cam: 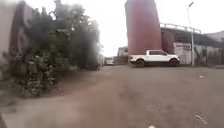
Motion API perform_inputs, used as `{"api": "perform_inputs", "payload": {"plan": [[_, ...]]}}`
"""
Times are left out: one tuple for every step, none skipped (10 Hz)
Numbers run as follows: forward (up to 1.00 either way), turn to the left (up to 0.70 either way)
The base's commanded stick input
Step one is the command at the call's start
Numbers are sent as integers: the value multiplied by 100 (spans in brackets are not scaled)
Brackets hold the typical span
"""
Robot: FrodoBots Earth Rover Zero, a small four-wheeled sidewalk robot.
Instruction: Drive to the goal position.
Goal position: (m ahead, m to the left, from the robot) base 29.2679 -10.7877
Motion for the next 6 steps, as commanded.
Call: {"api": "perform_inputs", "payload": {"plan": [[100,0],[100,0],[100,0],[100,0],[100,0],[100,0]]}}
